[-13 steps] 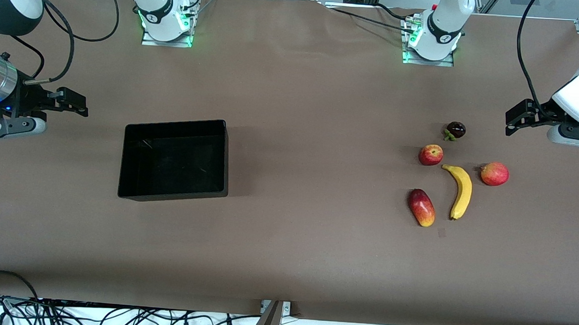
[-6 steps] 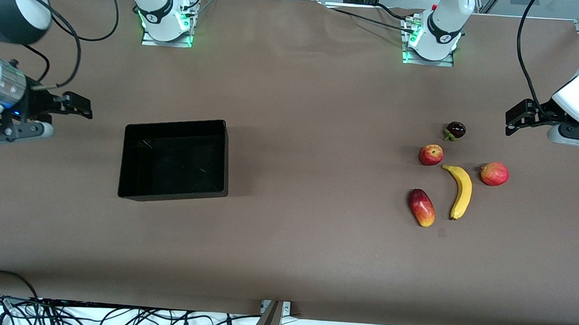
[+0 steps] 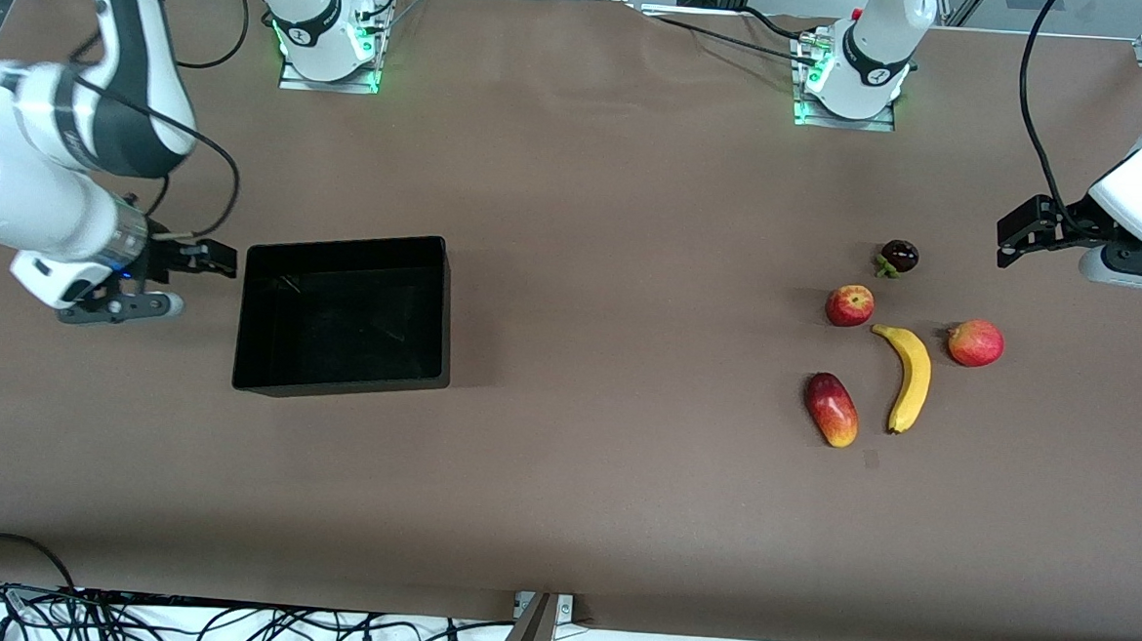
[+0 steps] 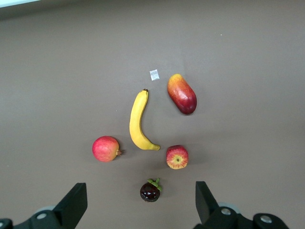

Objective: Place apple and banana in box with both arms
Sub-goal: 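Grip the box rim with the right gripper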

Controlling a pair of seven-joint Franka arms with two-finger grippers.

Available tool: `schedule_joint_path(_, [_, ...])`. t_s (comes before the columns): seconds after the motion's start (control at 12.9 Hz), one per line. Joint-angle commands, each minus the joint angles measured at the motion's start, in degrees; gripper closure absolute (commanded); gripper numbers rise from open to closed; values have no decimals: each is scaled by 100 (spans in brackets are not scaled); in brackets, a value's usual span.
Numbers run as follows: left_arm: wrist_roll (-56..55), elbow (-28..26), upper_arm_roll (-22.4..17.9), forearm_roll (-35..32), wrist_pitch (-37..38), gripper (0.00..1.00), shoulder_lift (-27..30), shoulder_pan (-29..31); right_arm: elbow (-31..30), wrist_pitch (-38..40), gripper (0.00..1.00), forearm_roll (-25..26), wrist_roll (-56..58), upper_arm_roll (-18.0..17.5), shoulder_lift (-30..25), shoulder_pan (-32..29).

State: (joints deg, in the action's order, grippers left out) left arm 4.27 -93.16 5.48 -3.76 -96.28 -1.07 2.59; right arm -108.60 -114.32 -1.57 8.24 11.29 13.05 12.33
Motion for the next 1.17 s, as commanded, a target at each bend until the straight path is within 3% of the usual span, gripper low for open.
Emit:
schedule_joint_path(0.0, [-31,-26,32,-134,110,0,99,-22,-565,-773,0,8,-121,5,117,6])
schedule_joint_path(0.54, [-23,-18,23,-134,119,0,99,-22,-917,-1917,0,-203,-121,5,882,-38])
schedule_joint_path(0.62, [-14,-18,23,-134,119,0,99,-22,-926,-1979,7,-204,-121,5,953,-38])
schedule_joint_path(0.7, [-23,-26,23,-134,119,0,99,-22,-918,-1980,24,-212,-121,5,997,-38])
schedule_joint_path(0.93, [-14,-18,23,-134,119,0,99,-5,-752,-1910,88,-248,-51,5,998,-47])
schedule_joint_path(1.01, [-14,-18,23,-134,119,0,99,-5,-698,-1901,100,-248,-68,-4,998,-38])
schedule_joint_path(1.09, [-23,-18,23,-134,119,0,99,-13,-681,-1901,100,-274,-85,-4,998,-21])
